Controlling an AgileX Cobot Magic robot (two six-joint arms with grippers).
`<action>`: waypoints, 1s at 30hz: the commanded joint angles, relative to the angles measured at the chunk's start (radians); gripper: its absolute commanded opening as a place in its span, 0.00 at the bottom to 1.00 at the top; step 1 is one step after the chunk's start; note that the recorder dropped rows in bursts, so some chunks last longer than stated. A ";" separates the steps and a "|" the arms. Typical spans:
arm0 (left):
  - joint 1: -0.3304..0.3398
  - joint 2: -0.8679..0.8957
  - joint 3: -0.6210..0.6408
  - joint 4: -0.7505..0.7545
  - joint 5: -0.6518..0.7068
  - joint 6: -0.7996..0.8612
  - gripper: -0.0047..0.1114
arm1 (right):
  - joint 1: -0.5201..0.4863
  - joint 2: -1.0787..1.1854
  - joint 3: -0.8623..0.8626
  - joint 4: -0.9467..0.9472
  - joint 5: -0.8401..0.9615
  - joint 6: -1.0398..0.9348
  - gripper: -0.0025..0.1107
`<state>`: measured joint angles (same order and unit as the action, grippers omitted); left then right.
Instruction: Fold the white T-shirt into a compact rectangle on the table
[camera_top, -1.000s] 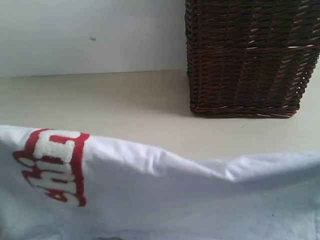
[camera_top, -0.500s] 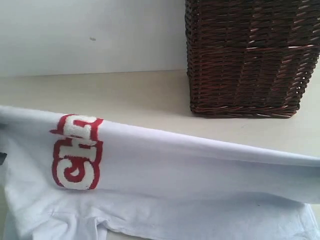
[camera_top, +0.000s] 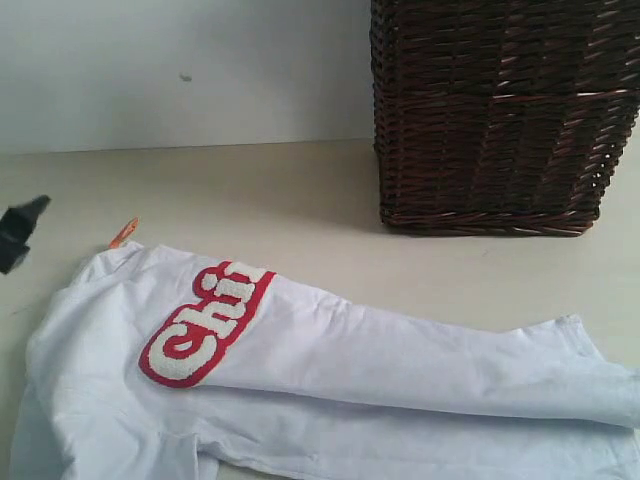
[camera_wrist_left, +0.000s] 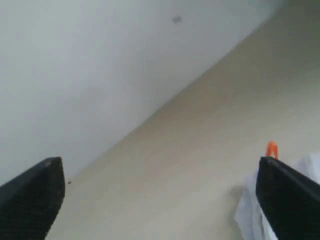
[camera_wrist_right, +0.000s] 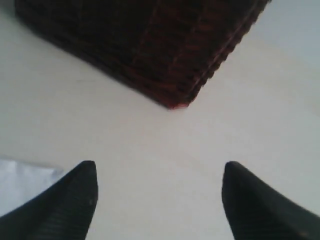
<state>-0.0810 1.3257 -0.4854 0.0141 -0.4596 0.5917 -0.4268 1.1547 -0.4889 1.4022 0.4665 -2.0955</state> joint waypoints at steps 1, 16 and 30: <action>-0.037 -0.134 -0.106 0.085 0.258 -0.381 0.80 | -0.003 -0.082 -0.094 -0.002 0.226 0.102 0.54; -0.147 -0.645 -0.119 0.108 0.757 -0.617 0.04 | -0.003 -0.292 -0.096 -0.364 0.705 0.292 0.07; -0.096 -1.019 0.125 0.118 1.009 -0.674 0.06 | -0.003 -0.691 -0.096 -0.343 0.488 0.692 0.02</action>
<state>-0.2023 0.3436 -0.4434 0.1246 0.5538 -0.0792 -0.4268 0.5343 -0.5827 1.0625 0.9839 -1.4383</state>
